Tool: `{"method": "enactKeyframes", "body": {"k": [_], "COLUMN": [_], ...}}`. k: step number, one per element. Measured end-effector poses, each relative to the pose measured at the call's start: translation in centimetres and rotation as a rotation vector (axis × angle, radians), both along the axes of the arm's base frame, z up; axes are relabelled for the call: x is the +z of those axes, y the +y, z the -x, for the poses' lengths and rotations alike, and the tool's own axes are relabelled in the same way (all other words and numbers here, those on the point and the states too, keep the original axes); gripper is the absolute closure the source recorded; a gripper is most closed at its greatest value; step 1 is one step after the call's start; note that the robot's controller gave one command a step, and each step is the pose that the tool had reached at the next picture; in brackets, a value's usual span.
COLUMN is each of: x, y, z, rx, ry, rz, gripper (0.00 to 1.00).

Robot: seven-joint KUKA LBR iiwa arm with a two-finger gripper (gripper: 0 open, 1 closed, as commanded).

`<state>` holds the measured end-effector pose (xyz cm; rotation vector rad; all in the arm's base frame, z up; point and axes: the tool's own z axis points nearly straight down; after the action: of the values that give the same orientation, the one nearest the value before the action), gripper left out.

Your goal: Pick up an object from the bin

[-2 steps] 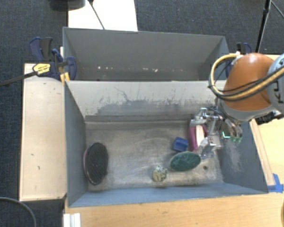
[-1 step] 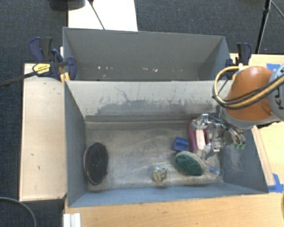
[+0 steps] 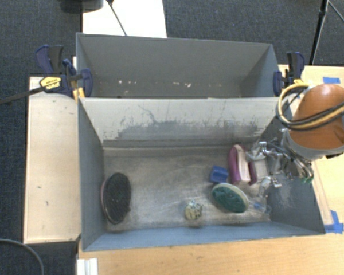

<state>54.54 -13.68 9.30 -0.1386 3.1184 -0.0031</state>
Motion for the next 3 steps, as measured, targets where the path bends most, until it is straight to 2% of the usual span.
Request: {"method": "enactKeyframes", "body": {"k": [1,2,3], "x": [0.9,0.8,21.4], "y": [-0.5,-0.5,0.2], "z": [6.8,6.6,5.1], "rx": [0.118,0.122,0.08], "ry": [0.02,0.018,0.008], "rz": [0.0,0.001,0.003], "gripper": [0.0,1.0,1.0]}}
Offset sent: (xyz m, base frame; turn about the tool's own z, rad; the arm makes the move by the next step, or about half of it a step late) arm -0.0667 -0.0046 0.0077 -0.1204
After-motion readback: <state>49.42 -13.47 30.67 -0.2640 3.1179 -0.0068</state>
